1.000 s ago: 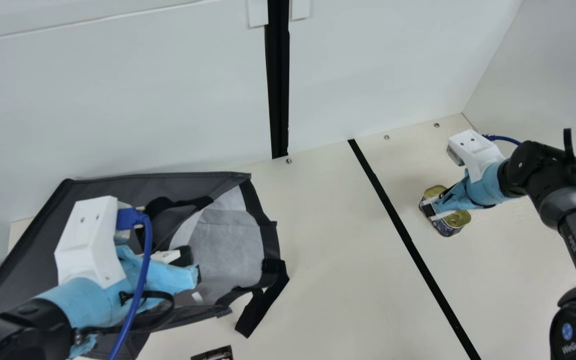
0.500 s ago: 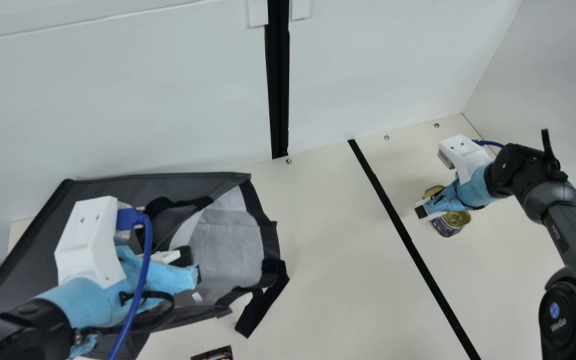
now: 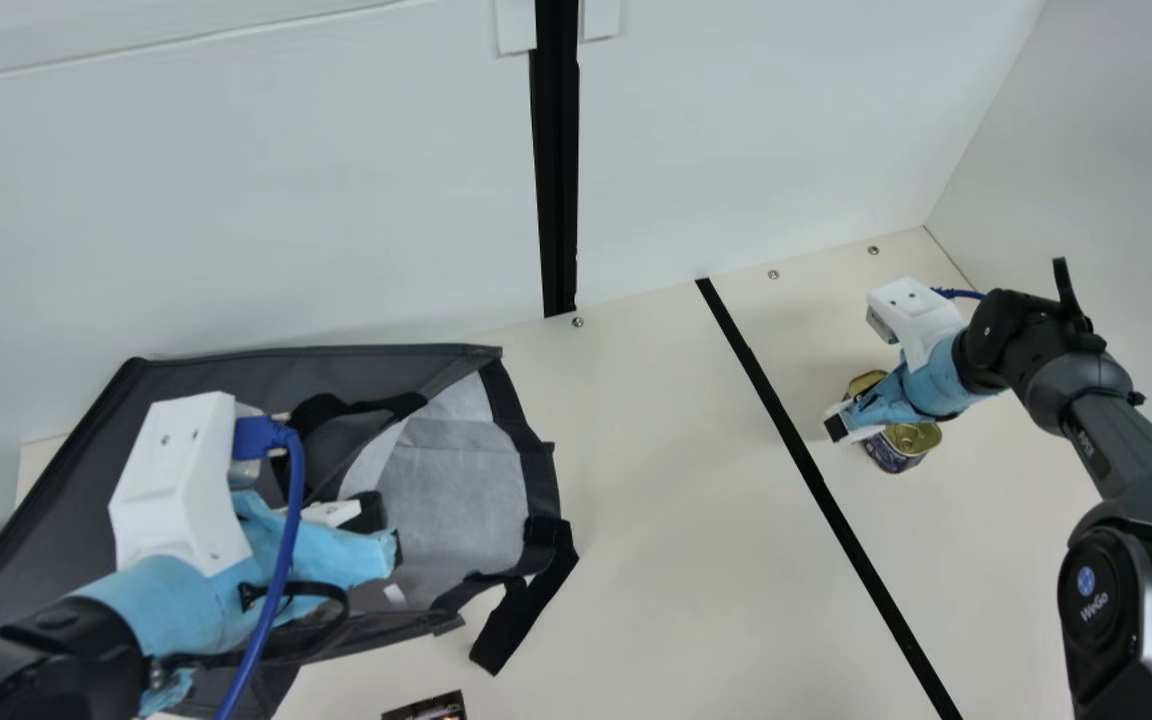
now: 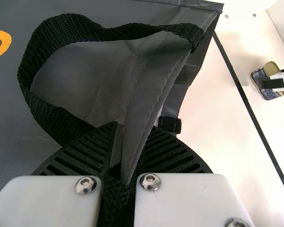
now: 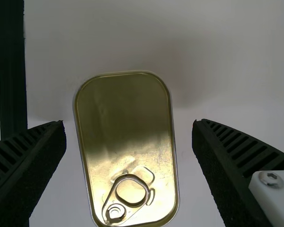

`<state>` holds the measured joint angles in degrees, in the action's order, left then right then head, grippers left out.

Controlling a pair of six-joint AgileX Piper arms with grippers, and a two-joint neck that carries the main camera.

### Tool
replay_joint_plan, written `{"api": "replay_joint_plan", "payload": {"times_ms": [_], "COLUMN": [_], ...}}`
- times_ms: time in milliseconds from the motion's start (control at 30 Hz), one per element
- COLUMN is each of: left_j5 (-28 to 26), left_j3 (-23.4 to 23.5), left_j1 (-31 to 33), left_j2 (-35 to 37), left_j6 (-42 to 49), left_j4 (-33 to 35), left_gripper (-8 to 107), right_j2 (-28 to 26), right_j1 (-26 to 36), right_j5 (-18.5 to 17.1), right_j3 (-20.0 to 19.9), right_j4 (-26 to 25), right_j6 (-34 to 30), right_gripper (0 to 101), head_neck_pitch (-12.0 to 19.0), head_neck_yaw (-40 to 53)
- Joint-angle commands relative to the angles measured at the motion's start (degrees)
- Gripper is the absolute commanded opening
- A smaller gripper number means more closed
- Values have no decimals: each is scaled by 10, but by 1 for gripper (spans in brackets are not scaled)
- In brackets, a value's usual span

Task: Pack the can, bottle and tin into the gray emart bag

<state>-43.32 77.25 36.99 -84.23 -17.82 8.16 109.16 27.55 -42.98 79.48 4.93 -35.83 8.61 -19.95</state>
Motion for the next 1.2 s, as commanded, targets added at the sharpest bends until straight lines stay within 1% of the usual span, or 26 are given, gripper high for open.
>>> {"api": "replay_joint_plan", "payload": {"times_ms": [0,67,500,533,867,1167], "left_j5": [0,0,0,0,0,0], "left_j3": [0,0,0,0,0,0], "left_j1": [0,0,0,0,0,0], "left_j2": [0,0,0,0,0,0], "left_j6": [0,0,0,0,0,0], "left_j4": [0,0,0,0,0,0], "left_gripper": [10,10,10,10,10,10], "right_j2": [3,7,14,13,-7,-40], "right_j1": [-1,-1,0,0,-1,-11], "right_j5": [-1,-2,-11,-12,-16,-17], "right_j3": [1,2,4,4,5,-7], "right_j4": [-1,-3,-1,0,11,17], "right_j6": [4,7,22,22,14,9], "right_gripper": [91,91,4,0,0,0], "head_neck_pitch": [14,14,14,14,14,14], "head_neck_yaw": [0,0,0,0,0,0]}}
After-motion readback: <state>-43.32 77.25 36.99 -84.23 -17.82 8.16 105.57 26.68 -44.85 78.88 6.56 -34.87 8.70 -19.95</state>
